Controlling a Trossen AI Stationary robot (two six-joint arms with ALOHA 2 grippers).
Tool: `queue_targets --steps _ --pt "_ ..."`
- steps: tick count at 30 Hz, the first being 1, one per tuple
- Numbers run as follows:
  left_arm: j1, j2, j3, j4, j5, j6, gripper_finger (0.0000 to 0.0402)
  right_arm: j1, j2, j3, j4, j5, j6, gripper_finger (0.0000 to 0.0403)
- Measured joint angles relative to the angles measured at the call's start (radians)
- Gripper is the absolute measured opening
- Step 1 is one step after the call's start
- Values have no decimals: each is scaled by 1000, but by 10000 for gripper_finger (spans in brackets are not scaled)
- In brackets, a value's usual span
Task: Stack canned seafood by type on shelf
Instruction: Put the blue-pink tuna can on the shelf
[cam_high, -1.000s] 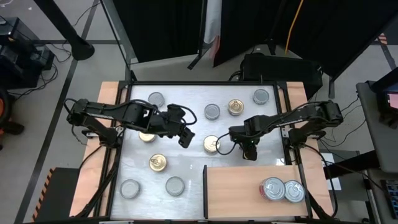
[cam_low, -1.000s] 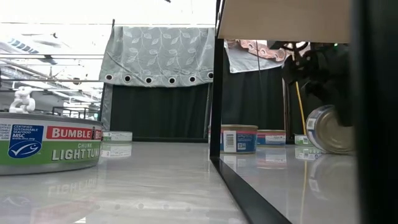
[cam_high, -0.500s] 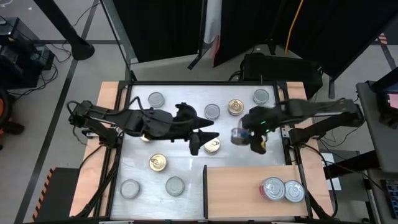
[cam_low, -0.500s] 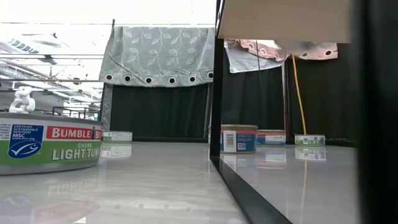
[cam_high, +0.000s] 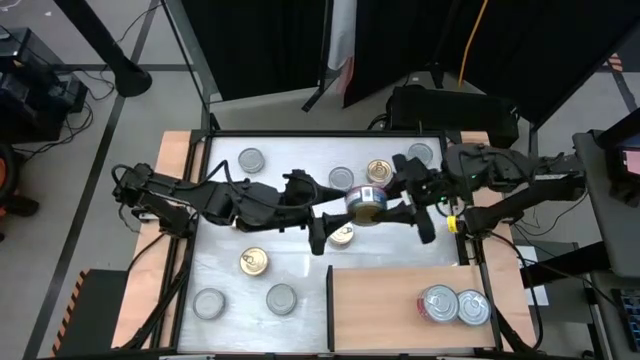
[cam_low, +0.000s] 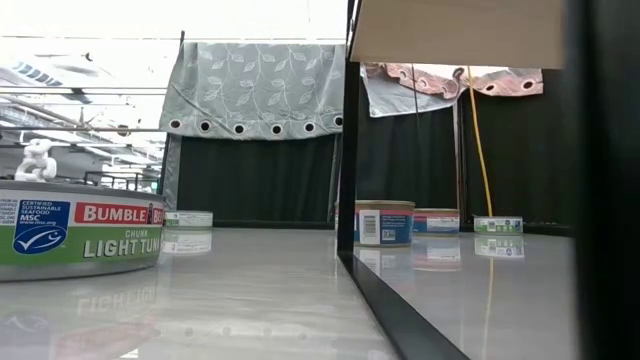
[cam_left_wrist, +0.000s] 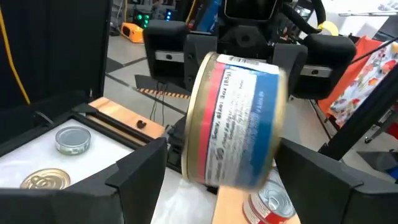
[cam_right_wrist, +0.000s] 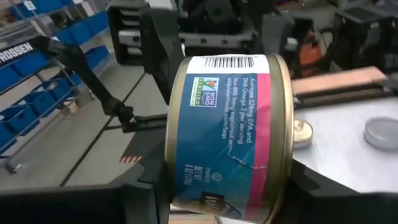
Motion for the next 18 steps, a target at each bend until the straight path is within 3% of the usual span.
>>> queue_targets --steps 9,16,18 --pt "-10 0 0 -12 -13 8 285 12 79 -1 65 0 -11 161" --pt "-23 0 0 -23 67 29 197 14 83 -1 95 -20 -13 161" --pt "-25 0 0 -20 70 44 195 14 83 -1 93 -22 -10 170"
